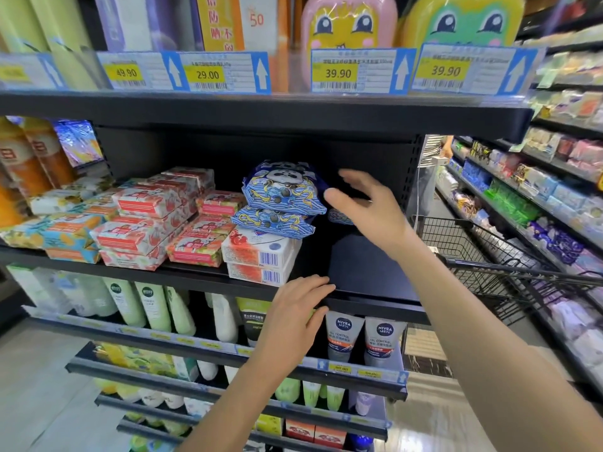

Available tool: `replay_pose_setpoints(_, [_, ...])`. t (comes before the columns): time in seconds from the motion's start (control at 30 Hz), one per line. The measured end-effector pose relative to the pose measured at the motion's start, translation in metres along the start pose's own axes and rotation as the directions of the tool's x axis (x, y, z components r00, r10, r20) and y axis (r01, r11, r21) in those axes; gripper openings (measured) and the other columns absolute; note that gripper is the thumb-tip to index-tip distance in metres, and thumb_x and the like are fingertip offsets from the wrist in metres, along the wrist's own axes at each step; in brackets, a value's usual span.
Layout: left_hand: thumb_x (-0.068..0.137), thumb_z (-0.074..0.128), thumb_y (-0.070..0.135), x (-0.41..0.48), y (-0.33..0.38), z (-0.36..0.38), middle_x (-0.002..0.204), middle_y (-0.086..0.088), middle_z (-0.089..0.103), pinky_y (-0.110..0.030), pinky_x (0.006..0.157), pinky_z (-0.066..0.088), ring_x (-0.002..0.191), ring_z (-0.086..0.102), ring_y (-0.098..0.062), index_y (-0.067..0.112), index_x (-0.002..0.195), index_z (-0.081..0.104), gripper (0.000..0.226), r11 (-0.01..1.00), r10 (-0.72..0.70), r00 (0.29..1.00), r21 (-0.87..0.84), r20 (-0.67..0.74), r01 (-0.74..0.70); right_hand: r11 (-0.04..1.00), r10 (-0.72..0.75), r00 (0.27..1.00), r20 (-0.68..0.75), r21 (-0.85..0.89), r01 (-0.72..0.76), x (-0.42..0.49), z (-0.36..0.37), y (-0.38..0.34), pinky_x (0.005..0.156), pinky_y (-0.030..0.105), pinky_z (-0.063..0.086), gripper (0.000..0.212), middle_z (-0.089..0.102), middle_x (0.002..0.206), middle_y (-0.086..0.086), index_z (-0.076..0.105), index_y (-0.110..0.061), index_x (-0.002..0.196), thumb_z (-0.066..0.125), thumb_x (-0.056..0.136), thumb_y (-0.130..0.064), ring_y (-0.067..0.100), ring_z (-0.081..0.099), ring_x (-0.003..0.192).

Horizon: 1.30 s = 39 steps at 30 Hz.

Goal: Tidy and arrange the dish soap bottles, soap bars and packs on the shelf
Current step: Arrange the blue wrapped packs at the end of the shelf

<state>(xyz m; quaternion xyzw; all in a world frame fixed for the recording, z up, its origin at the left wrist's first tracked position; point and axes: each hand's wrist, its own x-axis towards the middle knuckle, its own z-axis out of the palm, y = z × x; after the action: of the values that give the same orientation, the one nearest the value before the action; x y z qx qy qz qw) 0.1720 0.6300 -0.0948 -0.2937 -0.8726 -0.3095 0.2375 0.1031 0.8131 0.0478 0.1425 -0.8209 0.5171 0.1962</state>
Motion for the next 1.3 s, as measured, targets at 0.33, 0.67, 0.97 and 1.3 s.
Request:
replay_pose_setpoints(0.33, [0.093,0.068,0.014,0.001,-0.002,0.002,0.139,0.008,0.062,-0.008,0.116,0.013,0.133,0.047,-0.01,0.022,0.134,0.066,0.041,0.999,-0.038,0.999,-0.018,0.004,0.038,0.866,0.205,0.978,0.044,-0.474,-0.16,0.045,-0.038,0.095,0.123,0.037,0.027,0.094,0.035,0.16,0.017,0.034,-0.001,0.155,0.082,0.084,-0.04,0.029,0.033,0.15])
replay_pose_setpoints(0.67, [0.092,0.069,0.011,0.001,0.002,-0.001,0.139,0.007,0.063,-0.008,0.116,0.012,0.133,0.045,-0.008,0.02,0.132,0.066,0.041,0.997,-0.066,0.998,-0.035,0.017,0.066,0.738,0.296,0.951,0.086,-0.653,-0.17,0.073,-0.025,0.13,0.112,0.047,0.038,0.092,0.041,0.147,0.022,0.035,-0.008,0.155,0.077,0.085,-0.052,0.043,0.038,0.138])
replay_pose_setpoints(0.97, [0.094,0.07,0.011,0.001,0.002,-0.001,0.141,0.009,0.061,-0.007,0.116,0.011,0.135,0.047,-0.009,0.022,0.134,0.065,0.042,0.997,-0.08,0.997,-0.013,0.014,0.08,0.839,0.223,0.974,-0.033,-0.502,-0.209,0.015,-0.034,0.097,0.089,0.029,0.043,0.08,0.058,0.122,0.01,0.063,-0.008,0.129,0.094,0.064,-0.044,0.024,0.057,0.112])
replay_pose_setpoints(1.3, [0.094,0.071,0.016,0.006,0.048,-0.028,0.131,0.025,0.059,-0.006,0.105,0.035,0.126,0.05,0.01,0.039,0.144,0.049,0.059,0.866,-0.366,0.929,-0.347,0.049,0.36,0.962,-0.002,0.993,-0.117,-0.271,-0.03,-0.112,-0.049,0.055,0.088,0.002,0.038,0.069,0.058,0.117,-0.006,0.064,-0.018,0.124,0.098,0.063,-0.023,-0.013,0.052,0.108])
